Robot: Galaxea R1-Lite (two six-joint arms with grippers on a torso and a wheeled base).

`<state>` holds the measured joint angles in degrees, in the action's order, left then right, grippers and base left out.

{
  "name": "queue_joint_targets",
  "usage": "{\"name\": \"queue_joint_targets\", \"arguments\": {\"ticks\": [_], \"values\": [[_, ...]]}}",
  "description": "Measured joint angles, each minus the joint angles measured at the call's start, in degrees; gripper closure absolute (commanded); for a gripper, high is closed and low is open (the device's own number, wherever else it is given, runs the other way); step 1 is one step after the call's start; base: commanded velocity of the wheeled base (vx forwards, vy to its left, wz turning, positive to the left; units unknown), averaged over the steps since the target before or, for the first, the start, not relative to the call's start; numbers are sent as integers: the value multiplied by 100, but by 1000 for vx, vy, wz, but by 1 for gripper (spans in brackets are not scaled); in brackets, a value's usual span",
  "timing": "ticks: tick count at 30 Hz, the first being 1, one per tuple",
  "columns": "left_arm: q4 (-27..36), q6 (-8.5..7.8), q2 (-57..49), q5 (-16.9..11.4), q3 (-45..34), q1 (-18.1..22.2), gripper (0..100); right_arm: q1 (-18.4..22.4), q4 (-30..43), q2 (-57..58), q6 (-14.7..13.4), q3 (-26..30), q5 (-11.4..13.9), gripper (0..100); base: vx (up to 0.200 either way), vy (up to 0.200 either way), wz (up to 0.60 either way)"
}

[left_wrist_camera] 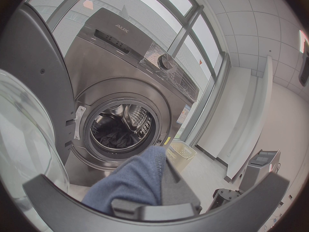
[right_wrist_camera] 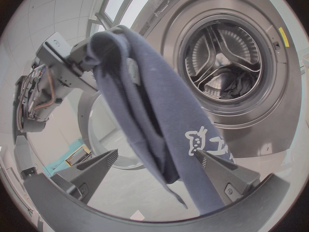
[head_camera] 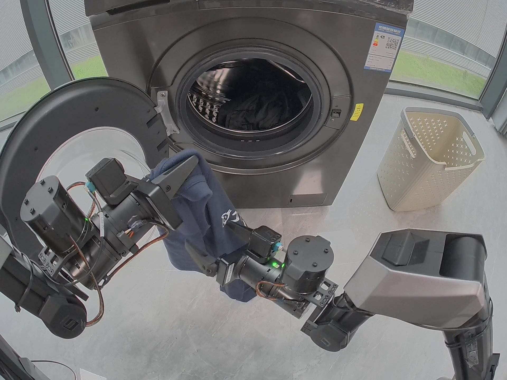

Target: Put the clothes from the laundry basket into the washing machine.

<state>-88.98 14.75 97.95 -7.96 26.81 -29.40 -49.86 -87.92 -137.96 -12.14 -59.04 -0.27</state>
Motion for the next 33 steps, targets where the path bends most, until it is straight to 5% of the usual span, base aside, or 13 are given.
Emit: {"name": "queue_joint_targets", "arguments": {"ticks": [7,17,23,33], "values": [[2,0,0,5,30,5,100,116,-33,116,-4,529,20,0,0,0,0],[0,-11,6,6,65,35,100,-546,-44,422,10,1365,240,0,0,0,0],[0,-13,11,6,69,77,100,-629,-11,436,5,1025,327,0,0,0,0],[2,-17,9,6,67,83,100,-295,595,-85,54,-579,372,0,0,0,0]]}}
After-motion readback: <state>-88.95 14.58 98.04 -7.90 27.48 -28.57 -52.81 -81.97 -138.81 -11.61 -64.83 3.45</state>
